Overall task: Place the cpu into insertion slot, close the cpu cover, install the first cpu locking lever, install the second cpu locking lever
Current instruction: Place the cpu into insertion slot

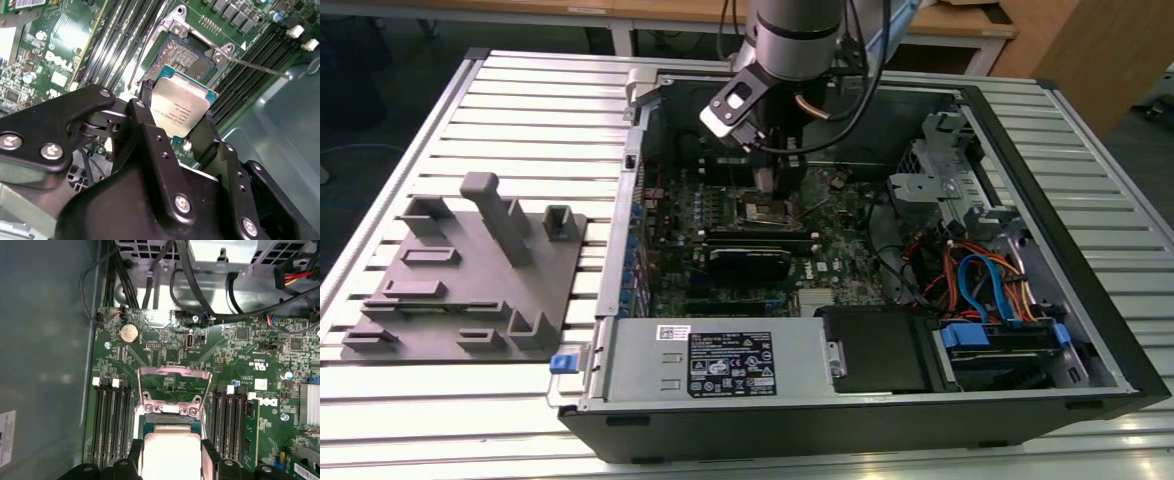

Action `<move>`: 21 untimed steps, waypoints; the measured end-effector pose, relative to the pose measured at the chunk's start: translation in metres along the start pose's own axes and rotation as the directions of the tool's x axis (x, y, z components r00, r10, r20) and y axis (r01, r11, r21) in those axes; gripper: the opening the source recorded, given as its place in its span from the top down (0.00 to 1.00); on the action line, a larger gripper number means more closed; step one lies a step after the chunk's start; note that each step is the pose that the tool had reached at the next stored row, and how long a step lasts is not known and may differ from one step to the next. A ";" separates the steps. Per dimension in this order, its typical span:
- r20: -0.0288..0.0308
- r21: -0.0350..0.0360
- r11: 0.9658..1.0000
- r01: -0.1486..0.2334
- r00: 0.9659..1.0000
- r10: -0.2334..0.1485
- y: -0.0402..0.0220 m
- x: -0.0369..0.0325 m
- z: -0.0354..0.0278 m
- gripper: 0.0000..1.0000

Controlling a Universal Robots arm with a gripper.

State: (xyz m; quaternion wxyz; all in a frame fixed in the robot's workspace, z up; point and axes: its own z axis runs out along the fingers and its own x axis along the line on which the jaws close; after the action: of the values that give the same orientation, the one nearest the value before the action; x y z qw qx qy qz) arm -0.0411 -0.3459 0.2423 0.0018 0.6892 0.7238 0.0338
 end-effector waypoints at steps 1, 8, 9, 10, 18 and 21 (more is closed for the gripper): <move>0.000 0.000 1.000 -0.001 1.000 0.001 -0.0011 0.0000 0.0017 0.46; 0.001 -0.001 1.000 -0.008 1.000 0.008 -0.0043 -0.0005 0.0143 0.46; 0.001 -0.001 1.000 -0.009 1.000 0.009 -0.0050 -0.0005 0.0160 0.46; 0.001 -0.001 1.000 -0.009 1.000 0.009 -0.0057 -0.0005 0.0178 0.46; 0.002 -0.002 0.999 -0.034 0.999 0.034 -0.0077 -0.0012 0.0341 0.46; 0.002 -0.003 0.999 -0.041 0.999 0.041 -0.0090 -0.0013 0.0383 0.46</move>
State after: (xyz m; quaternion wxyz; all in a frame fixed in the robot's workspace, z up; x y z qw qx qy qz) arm -0.0482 -0.3458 0.2036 0.0029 0.7041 0.7093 0.0339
